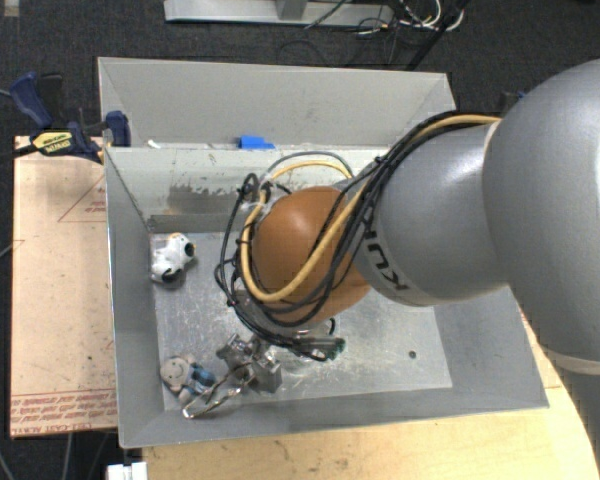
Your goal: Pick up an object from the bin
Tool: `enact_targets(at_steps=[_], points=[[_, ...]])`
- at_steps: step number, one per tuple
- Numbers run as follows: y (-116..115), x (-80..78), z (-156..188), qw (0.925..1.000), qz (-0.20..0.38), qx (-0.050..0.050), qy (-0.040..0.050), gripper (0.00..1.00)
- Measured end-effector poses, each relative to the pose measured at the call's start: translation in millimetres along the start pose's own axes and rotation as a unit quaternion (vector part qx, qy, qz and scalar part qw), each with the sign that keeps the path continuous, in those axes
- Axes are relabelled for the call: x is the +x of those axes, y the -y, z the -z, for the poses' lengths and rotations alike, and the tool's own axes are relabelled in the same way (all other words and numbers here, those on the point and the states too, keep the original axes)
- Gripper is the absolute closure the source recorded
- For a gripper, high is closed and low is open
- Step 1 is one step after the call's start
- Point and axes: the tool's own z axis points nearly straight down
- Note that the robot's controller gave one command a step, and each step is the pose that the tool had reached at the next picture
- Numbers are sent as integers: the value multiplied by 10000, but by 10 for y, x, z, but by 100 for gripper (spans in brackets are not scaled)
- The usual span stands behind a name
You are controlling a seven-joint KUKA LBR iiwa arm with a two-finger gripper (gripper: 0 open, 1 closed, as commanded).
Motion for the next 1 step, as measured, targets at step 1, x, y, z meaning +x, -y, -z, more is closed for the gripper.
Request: enact_targets(at_steps=[1], points=[[13, -25, 153, 10000, -1, 25, 42, 100]])
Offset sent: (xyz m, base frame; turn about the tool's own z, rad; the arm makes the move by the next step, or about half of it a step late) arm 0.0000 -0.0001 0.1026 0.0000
